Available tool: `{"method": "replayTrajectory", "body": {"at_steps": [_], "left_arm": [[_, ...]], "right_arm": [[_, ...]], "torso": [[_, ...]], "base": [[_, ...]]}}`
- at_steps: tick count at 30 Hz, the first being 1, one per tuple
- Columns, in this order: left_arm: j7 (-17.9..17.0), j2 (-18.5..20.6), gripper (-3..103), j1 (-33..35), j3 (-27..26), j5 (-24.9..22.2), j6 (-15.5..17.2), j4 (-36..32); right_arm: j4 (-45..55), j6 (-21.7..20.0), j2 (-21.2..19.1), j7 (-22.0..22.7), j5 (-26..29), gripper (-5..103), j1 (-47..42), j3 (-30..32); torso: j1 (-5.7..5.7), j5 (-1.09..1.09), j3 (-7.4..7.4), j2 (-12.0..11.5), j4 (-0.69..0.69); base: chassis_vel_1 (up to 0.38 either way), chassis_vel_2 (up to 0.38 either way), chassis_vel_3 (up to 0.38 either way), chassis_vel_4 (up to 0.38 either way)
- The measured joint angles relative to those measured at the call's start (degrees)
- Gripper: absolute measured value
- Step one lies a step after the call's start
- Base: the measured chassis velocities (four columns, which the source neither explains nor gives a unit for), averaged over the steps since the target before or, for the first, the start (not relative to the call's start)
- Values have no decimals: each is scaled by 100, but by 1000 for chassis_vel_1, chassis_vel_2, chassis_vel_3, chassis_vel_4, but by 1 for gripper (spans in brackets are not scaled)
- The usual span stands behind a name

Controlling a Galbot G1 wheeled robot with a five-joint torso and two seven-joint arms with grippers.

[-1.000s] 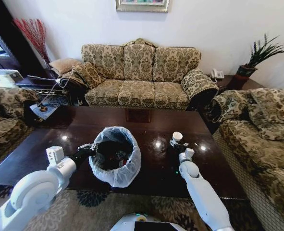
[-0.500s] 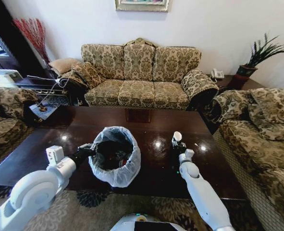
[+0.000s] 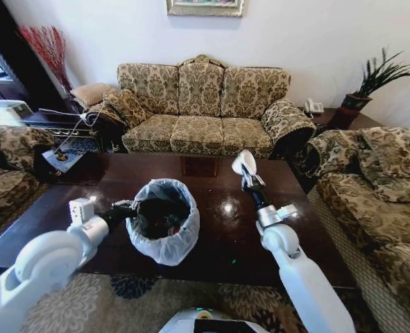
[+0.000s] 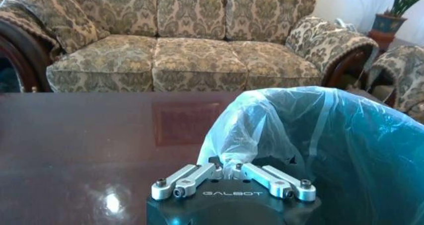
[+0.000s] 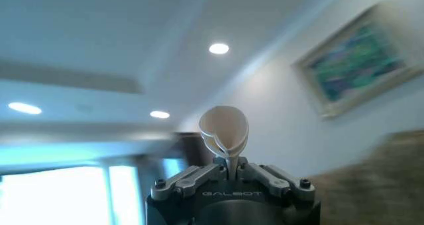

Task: Move to the front of the table and place the trash on the table into the trash bin.

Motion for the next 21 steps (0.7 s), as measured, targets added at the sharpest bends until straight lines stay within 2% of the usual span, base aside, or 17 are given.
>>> {"method": "replayTrajectory", "body": {"at_steps": [5, 10, 13, 14, 17, 18, 20, 21], "left_arm": [[-5, 44, 3, -49, 71, -14, -15, 53], [-4, 17, 3, -58, 103, -14, -16, 6], [8, -43, 3, -54, 103, -11, -16, -112], [8, -43, 3, -54, 103, -11, -16, -112], [14, -138, 3, -25, 91, -6, -13, -243], [14, -138, 3, -25, 91, -6, -13, -243], [16, -186, 3, -13, 89, -1, -1, -292], [16, -202, 3, -12, 89, 2, 2, -296]], "right_arm": [[218, -220, -50, -689, 102, 0, 24, -492], [-34, -304, -45, -857, -345, 0, 71, -1033], [-357, -419, 40, -759, -860, -3, 147, -1437], [-357, -419, 40, -759, -860, -3, 147, -1437], [-510, -473, 96, -547, -1120, 12, 169, -1683], [-510, -473, 96, -547, -1120, 12, 169, -1683], [-536, -484, 107, -488, -1212, 22, 164, -1729], [-534, -482, 105, -478, -1240, 22, 162, -1729]], "torso": [[0, 1, 0, 0, 0], [0, 1, 0, 0, 0], [0, 2, 0, 0, 1], [0, 2, 0, 0, 1], [0, 2, 0, 0, 0], [0, 2, 0, 0, 0], [0, 2, 0, 0, 1], [0, 2, 0, 0, 1]], "base": [[0, 0, 0, 0], [0, 0, 0, 0], [0, 0, 0, 0], [0, 0, 0, 0], [0, 0, 0, 0], [0, 0, 0, 0], [0, 0, 0, 0], [0, 0, 0, 0]]}}
